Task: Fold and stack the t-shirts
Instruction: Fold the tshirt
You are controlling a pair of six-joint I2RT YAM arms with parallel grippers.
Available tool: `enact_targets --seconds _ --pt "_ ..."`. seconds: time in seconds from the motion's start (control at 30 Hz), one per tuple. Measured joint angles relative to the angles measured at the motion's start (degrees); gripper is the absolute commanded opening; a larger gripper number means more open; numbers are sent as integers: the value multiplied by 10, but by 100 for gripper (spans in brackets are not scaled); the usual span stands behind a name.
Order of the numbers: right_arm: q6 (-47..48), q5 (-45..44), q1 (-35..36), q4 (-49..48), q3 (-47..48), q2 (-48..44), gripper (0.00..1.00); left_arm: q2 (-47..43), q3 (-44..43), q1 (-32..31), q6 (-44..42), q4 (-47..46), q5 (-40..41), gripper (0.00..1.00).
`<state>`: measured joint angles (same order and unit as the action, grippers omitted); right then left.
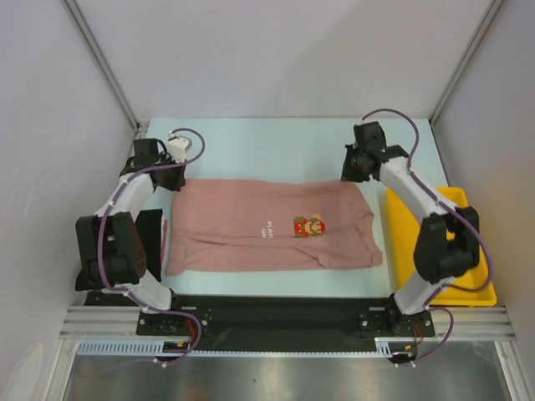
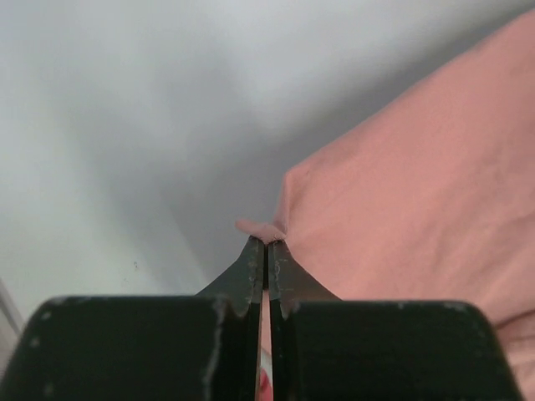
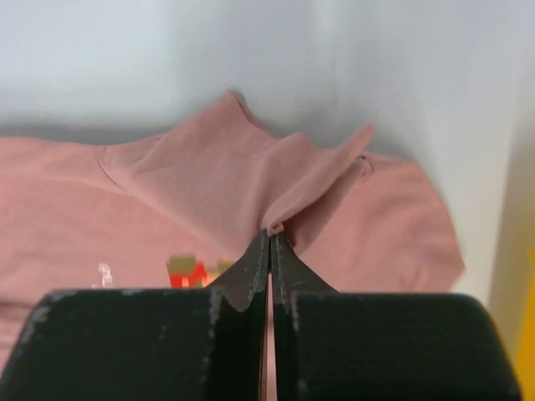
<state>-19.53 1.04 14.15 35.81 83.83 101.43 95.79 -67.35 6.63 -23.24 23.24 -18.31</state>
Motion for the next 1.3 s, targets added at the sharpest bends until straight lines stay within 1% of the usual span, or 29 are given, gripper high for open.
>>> enact_targets --seconds 0.13,0.23,0.4,0.6,0.7,0.8,0.87,1.03,1.13,1.2,1.3 --pt "-21 -11 13 -18 -139 -147 0 -73 58 0 -60 -12 -21 0" --pt "-45 -10 17 -27 -248 -220 0 -110 109 0 -103 -12 -23 0" --pt "-76 -15 19 -27 -351 -253 0 -135 161 7 -161 2 -25 0" --pt "-100 -21 19 -47 -407 -270 0 -143 201 24 -208 18 -25 1" --pt "-105 -21 19 -54 -408 -266 0 -144 201 24 -214 21 -31 1" --pt "-103 -25 19 -56 -380 -237 0 -142 189 24 -207 22 -37 1" --pt "-100 -32 18 -56 -337 -202 0 -134 169 24 -198 16 -44 1" --pt "-81 -40 -5 -61 -173 -93 0 -87 97 24 -155 -16 -48 1" --pt "-68 -50 -15 -61 -110 -62 0 -75 71 25 -132 -32 -49 1" --pt "-63 -54 -18 -62 -94 -57 0 -73 62 25 -124 -37 -49 1" --pt "-61 -57 -14 -57 -100 -63 0 -74 62 25 -117 -46 -50 0"
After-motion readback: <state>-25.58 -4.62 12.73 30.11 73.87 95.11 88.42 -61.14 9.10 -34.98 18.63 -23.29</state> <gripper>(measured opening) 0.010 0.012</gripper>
